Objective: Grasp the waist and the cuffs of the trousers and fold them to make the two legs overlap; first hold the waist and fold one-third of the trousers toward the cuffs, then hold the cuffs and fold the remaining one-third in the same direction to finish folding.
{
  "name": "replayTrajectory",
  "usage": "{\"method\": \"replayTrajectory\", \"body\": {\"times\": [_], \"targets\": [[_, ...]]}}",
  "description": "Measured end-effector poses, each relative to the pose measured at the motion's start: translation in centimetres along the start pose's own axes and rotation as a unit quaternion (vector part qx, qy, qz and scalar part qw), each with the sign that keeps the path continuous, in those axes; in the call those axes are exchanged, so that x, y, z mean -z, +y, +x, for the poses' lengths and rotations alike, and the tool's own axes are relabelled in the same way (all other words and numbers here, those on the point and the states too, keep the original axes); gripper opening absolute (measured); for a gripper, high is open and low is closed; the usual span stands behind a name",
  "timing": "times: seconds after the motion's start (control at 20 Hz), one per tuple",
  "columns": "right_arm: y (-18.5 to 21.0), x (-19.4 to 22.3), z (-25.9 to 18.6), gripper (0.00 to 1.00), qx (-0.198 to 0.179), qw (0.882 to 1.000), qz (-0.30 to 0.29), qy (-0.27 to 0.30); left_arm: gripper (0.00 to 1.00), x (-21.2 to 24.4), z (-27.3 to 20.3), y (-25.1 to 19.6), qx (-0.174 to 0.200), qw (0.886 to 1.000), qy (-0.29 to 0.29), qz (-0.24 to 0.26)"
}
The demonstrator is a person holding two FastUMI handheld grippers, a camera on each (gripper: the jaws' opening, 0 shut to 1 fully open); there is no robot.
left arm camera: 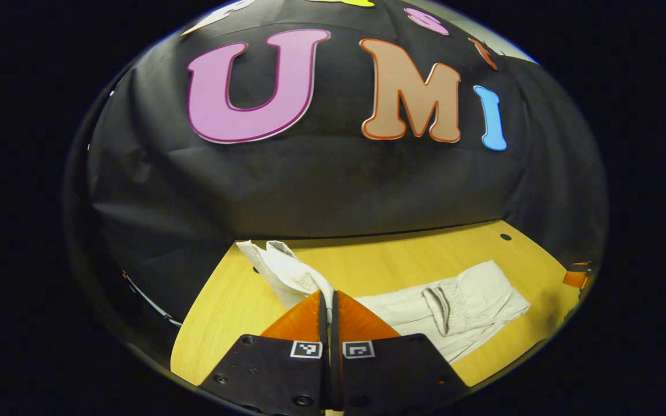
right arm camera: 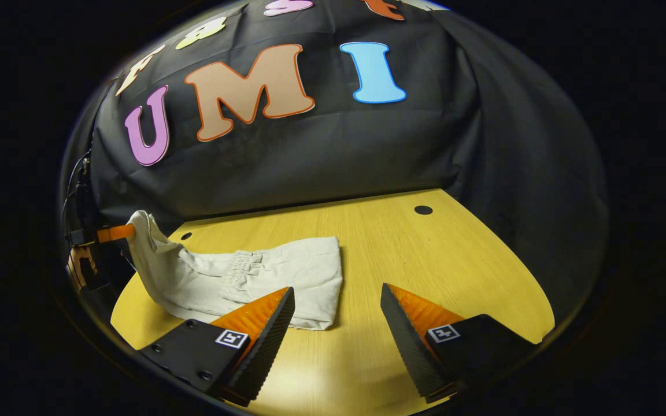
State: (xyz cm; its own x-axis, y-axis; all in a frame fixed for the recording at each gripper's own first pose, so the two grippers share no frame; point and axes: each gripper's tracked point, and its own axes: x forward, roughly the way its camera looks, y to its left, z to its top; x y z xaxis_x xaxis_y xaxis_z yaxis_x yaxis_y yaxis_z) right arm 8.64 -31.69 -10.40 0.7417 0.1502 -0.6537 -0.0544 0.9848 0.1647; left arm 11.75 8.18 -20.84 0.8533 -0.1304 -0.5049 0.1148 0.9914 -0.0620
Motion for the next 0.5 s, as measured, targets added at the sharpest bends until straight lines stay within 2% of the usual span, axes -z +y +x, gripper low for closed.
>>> {"method": "replayTrajectory", "body": {"times": [0.5], "targets": [[-5.2, -0.3, -1.9, 0.97, 0.016, 1.0, 0.003, -0.006, 0.0, -4.5, 2.0, -10.5, 0.064, 0.997, -0.028, 0.021]]}}
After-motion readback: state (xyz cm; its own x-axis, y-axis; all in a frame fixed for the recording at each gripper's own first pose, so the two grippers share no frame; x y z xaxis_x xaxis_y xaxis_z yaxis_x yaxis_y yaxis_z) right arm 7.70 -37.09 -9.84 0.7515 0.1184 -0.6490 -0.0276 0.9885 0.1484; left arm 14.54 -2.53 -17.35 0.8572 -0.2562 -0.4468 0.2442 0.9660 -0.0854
